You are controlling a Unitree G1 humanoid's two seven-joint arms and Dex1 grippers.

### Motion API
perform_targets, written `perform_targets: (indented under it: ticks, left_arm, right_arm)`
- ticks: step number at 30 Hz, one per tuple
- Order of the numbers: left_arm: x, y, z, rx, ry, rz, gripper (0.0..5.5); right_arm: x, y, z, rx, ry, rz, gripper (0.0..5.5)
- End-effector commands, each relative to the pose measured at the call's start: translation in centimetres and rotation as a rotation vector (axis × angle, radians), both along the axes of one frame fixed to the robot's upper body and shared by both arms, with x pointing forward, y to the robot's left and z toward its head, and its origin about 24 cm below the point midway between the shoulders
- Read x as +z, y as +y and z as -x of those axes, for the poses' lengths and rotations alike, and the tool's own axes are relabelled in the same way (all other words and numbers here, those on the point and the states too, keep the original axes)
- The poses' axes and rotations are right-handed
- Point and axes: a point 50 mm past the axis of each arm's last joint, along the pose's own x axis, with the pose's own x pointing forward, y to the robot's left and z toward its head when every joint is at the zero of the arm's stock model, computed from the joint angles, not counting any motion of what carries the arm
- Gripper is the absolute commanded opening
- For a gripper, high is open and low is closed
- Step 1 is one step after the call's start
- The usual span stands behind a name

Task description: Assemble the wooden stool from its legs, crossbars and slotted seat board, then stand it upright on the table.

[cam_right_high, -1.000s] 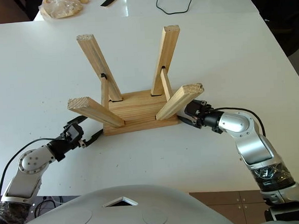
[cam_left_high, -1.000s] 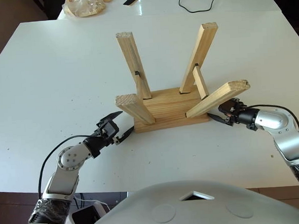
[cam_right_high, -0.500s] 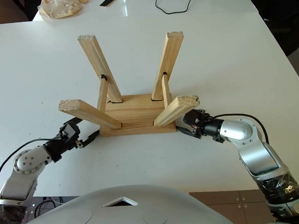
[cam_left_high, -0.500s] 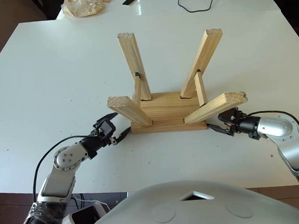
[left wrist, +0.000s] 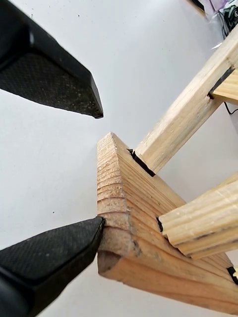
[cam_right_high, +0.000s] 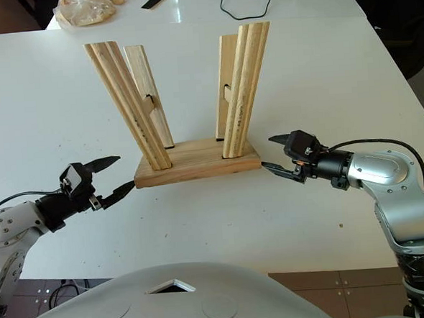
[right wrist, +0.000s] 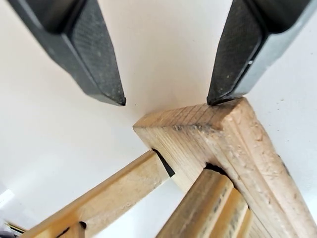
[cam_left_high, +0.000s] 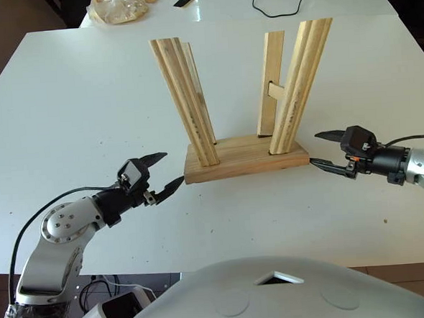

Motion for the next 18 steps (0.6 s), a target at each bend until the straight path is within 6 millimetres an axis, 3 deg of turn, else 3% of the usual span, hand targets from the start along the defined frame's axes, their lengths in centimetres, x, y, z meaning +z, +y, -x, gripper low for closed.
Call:
perform_targets:
  ticks: [1,7,18]
  left_arm:
    - [1.3,-1.4,0.3,-0.128,0.021,0.09,3.7]
    - [1.4,-0.4,0.2,-0.125,0.048,0.057,3.7]
    - [4.3,-0.9,-0.3,-0.182,0.01,0.107,3.7]
  right_arm:
    - [2.3,2.7,0.7,0.164,-0.046,-0.135,3.06]
    - [2.8,2.5,0.9,0.186,-0.031,-0.121,3.06]
    - [3.0,2.4,1.5,0.205,-0.002,-0.12,3.06]
